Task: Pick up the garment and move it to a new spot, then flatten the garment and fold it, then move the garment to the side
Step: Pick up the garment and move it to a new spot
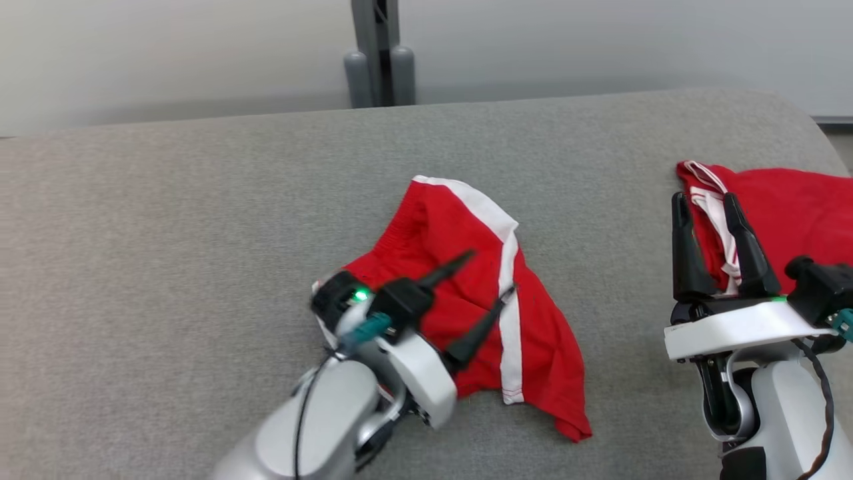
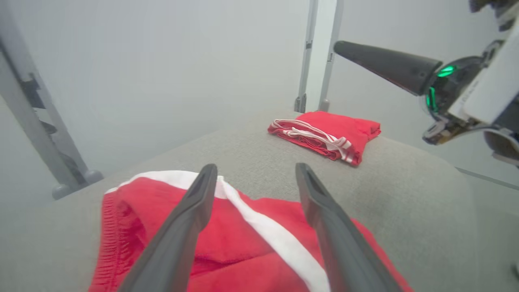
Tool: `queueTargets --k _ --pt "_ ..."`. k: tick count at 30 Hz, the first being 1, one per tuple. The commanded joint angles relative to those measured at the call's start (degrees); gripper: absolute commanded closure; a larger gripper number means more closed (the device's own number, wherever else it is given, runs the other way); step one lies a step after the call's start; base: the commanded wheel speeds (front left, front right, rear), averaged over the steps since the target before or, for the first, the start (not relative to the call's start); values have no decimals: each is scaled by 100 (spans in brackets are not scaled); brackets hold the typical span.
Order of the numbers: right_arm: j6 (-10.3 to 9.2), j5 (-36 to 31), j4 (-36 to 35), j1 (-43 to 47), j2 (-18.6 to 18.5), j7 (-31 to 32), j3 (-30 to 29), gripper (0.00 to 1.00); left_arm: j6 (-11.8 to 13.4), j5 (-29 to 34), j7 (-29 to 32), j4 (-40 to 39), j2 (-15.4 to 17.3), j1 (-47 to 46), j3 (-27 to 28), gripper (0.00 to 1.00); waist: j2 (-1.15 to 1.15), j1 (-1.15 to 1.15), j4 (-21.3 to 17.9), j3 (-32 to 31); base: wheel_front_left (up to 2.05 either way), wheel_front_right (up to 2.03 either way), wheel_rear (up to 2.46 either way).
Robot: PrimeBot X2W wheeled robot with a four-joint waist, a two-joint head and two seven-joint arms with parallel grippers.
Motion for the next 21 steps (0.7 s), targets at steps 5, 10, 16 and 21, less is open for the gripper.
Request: queueTargets --k 5,10,16,21 --pt "1 -136 5 184 -35 -1 -4 0 379 351 -17 -576 388 467 1218 0 0 0 361 -261 0 0 0" --pt "1 -342 25 296 -41 -1 80 0 657 760 -17 -990 623 1124 2308 0 0 0 523 -387 0 0 0" --pt "1 -425 36 450 -38 -1 88 0 751 1159 -18 -1299 553 2106 3420 0 0 0 592 -481 0 0 0" --pt "1 -450 82 554 -39 -1 133 0 656 1365 -18 -1501 238 2742 4251 0 0 0 681 -516 0 0 0"
